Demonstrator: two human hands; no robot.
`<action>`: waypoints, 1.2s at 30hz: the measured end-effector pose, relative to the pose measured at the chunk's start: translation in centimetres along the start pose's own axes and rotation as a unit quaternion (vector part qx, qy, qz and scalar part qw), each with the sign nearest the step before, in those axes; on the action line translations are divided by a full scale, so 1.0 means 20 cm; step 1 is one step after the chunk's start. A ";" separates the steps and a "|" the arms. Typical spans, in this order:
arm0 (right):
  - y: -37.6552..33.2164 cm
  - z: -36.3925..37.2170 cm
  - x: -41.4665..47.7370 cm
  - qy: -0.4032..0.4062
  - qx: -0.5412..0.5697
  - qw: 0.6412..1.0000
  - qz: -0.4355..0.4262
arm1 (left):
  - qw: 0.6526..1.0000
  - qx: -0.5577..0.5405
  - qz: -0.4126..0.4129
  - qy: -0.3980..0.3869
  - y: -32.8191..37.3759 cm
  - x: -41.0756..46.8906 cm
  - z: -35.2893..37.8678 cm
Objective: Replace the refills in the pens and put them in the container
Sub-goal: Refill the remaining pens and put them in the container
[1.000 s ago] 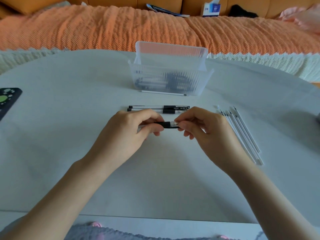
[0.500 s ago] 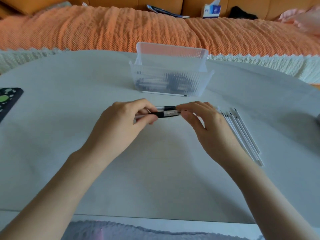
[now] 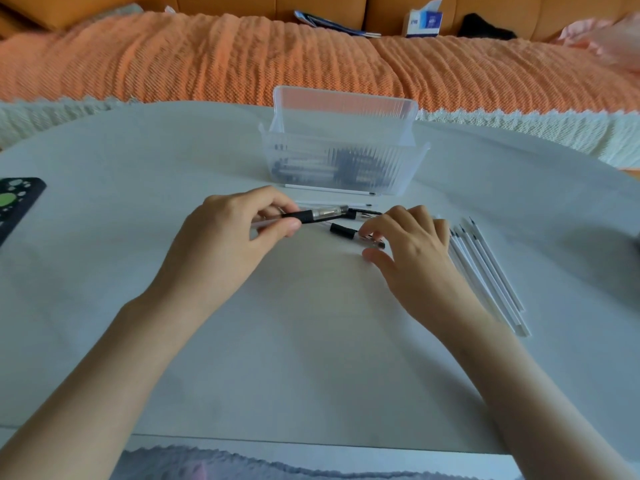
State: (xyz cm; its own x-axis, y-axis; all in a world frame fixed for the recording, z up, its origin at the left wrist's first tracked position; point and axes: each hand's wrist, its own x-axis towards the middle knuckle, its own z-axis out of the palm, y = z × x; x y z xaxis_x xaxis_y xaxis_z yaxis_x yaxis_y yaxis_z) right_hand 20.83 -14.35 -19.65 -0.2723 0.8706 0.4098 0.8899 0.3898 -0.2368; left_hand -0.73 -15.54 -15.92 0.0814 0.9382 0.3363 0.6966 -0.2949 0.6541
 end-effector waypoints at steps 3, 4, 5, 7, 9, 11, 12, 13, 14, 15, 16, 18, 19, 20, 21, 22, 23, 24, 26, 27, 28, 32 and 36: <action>-0.02 -0.02 0.00 -0.016 0.033 0.999 0.007 | 1.000 0.001 0.000 -0.001 0.00 0.00 0.00; -0.02 -0.03 0.00 -0.027 0.045 0.999 0.015 | 1.000 0.002 0.000 -0.002 0.00 0.00 0.00; -0.02 -0.04 0.00 -0.039 0.055 0.998 0.021 | 1.000 0.002 0.000 -0.003 0.01 0.01 0.01; -0.02 -0.06 -0.01 -0.051 0.066 0.996 0.021 | 1.000 0.002 0.004 0.000 0.01 0.02 0.00; -0.02 -0.07 -0.01 -0.061 0.071 0.995 0.020 | 1.000 0.003 0.017 0.001 0.03 0.05 -0.01; -0.03 -0.07 -0.01 -0.068 0.069 0.995 0.014 | 0.999 0.009 0.039 0.003 0.06 0.11 -0.02; -0.03 -0.06 -0.01 -0.068 0.065 0.996 0.007 | 0.999 0.010 0.051 0.003 0.07 0.15 -0.02; -0.04 -0.07 -0.01 -0.068 0.060 0.996 0.001 | 0.998 0.008 0.060 0.001 0.09 0.20 -0.02; -0.04 -0.07 -0.01 -0.070 0.058 0.996 -0.003 | 0.998 0.006 0.067 -0.001 0.11 0.25 -0.02; -0.04 -0.07 -0.02 -0.071 0.059 0.996 -0.006 | 0.997 0.005 0.072 -0.005 0.13 0.30 -0.01; -0.04 -0.07 -0.02 -0.072 0.061 0.996 -0.008 | 0.997 0.005 0.075 -0.010 0.14 0.36 -0.01; -0.05 -0.07 -0.02 -0.075 0.066 0.995 -0.009 | 0.996 0.011 0.082 -0.019 0.16 0.49 0.00; -0.05 -0.08 -0.03 -0.077 0.066 0.995 -0.010 | 0.996 0.014 0.084 -0.017 0.17 0.55 0.01; -0.05 -0.08 -0.03 -0.081 0.065 0.995 -0.012 | 0.996 0.017 0.083 -0.014 0.17 0.61 0.02; -0.05 -0.08 -0.03 -0.085 0.064 0.994 -0.013 | 0.996 0.020 0.081 -0.014 0.18 0.66 0.03; -0.05 -0.08 -0.03 -0.089 0.065 0.994 -0.014 | 0.997 0.025 0.075 -0.020 0.18 0.71 0.04; -0.05 -0.08 -0.03 -0.089 0.067 0.994 -0.015 | 0.997 0.029 0.064 -0.033 0.18 0.74 0.05; -0.05 -0.08 -0.03 -0.088 0.069 0.994 -0.014 | 0.997 0.034 0.051 -0.055 0.18 0.77 0.07; -0.06 -0.09 -0.03 -0.088 0.068 0.994 -0.013 | 0.994 0.037 0.024 -0.105 0.17 0.80 0.10; -0.05 -0.09 -0.03 -0.089 0.066 0.994 -0.013 | 0.992 0.035 0.017 -0.121 0.16 0.80 0.11; -0.05 -0.09 -0.04 -0.089 0.065 0.994 -0.014 | 0.991 0.032 0.014 -0.129 0.15 0.80 0.12; -0.05 -0.09 -0.04 -0.089 0.061 0.994 -0.017 | 0.990 0.022 0.013 -0.135 0.13 0.76 0.10; -0.05 -0.11 -0.04 -0.085 0.067 0.994 -0.017 | 0.994 -0.005 0.025 -0.111 0.11 0.67 0.08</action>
State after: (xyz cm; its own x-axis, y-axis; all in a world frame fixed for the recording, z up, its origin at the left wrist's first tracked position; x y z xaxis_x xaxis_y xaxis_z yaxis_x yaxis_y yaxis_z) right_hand 20.91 -16.04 -17.82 -0.3700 0.8895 0.2681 0.8252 0.4472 -0.3449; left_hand 3.05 -3.34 -10.95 0.2713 0.9390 0.2115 0.6807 -0.3426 0.6476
